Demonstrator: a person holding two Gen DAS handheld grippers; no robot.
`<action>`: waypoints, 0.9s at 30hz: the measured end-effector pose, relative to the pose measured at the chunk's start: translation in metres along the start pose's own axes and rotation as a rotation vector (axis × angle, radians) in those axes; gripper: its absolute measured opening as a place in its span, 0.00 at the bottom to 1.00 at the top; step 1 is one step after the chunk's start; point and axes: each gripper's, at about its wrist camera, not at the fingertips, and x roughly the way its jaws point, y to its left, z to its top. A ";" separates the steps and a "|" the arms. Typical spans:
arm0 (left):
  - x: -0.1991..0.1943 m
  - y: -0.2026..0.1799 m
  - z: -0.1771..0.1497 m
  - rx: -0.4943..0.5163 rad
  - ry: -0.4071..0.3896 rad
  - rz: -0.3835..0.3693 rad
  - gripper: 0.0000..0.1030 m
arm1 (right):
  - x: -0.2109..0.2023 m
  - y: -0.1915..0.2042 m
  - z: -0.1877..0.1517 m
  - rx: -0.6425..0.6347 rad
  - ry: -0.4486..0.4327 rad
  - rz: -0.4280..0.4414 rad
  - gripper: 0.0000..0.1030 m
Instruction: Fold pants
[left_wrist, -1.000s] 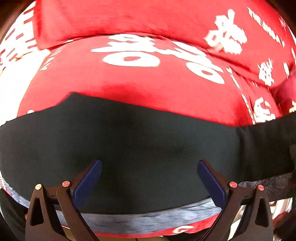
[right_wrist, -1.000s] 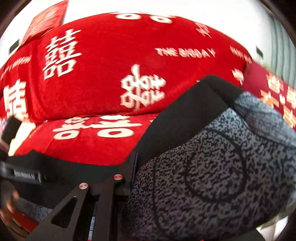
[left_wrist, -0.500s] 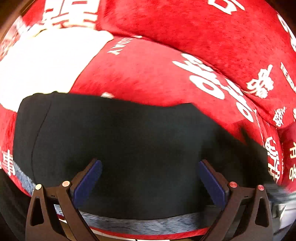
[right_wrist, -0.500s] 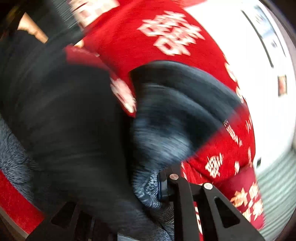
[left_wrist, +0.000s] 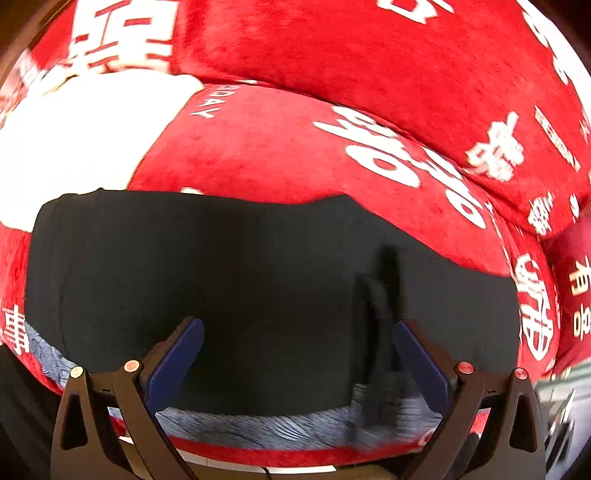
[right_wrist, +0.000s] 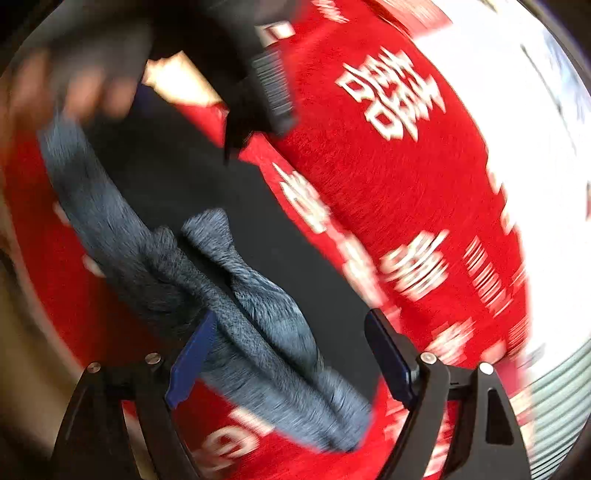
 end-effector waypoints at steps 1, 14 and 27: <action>-0.001 -0.007 -0.003 0.022 0.004 -0.005 1.00 | 0.003 -0.021 -0.004 0.097 0.007 0.048 0.83; 0.032 -0.052 -0.055 0.253 0.135 0.177 1.00 | 0.057 -0.080 -0.084 0.515 0.350 0.153 0.82; 0.037 -0.061 -0.069 0.303 0.134 0.174 1.00 | 0.044 -0.070 -0.061 0.566 0.253 0.195 0.83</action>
